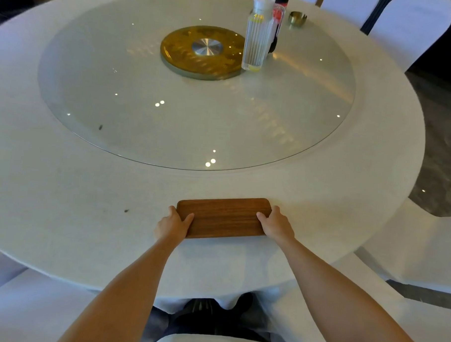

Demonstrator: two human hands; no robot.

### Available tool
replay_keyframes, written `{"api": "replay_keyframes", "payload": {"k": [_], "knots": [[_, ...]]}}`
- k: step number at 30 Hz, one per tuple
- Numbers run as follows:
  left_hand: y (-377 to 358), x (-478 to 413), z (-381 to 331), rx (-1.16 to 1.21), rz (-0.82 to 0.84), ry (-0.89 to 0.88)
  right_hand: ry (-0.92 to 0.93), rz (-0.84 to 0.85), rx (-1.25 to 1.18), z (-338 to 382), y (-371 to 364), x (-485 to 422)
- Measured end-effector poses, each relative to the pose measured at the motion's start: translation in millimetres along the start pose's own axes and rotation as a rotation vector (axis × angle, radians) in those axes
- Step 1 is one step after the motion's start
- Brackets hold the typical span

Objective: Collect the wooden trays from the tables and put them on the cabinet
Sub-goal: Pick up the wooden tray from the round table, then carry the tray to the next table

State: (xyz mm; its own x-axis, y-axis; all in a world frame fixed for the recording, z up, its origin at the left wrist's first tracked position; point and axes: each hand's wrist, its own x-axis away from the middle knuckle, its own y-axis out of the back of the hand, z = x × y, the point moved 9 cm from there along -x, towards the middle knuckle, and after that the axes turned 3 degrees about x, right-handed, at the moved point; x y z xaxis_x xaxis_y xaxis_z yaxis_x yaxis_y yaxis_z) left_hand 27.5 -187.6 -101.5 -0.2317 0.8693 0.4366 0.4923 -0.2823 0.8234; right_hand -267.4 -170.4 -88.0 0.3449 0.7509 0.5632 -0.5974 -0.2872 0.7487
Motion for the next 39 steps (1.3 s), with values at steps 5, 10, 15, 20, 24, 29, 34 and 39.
{"api": "replay_keyframes", "payload": {"k": [5, 10, 15, 20, 24, 29, 34, 39], "knots": [[16, 10, 10, 0.017, -0.038, 0.024, 0.066, 0.007, 0.013, 5, 2, 11], [45, 34, 35, 0.13, -0.148, 0.08, 0.215, -0.052, 0.012, 36, 13, 29], [86, 81, 84, 0.268, -0.313, 0.189, 0.407, -0.073, 0.031, 91, 10, 62], [131, 144, 150, 0.351, -0.507, 0.314, 0.612, -0.029, 0.037, 159, -15, 116], [161, 209, 207, 0.421, -0.667, 0.396, 0.794, 0.0, 0.043, 210, -43, 180], [185, 299, 280, 0.488, -0.843, 0.504, 0.993, 0.061, 0.065, 251, -91, 271], [190, 405, 372, 0.432, -0.936, 0.673, 1.162, 0.163, 0.108, 276, -165, 381], [185, 512, 472, 0.418, -0.98, 0.811, 1.298, 0.263, 0.138, 279, -251, 505]]}}
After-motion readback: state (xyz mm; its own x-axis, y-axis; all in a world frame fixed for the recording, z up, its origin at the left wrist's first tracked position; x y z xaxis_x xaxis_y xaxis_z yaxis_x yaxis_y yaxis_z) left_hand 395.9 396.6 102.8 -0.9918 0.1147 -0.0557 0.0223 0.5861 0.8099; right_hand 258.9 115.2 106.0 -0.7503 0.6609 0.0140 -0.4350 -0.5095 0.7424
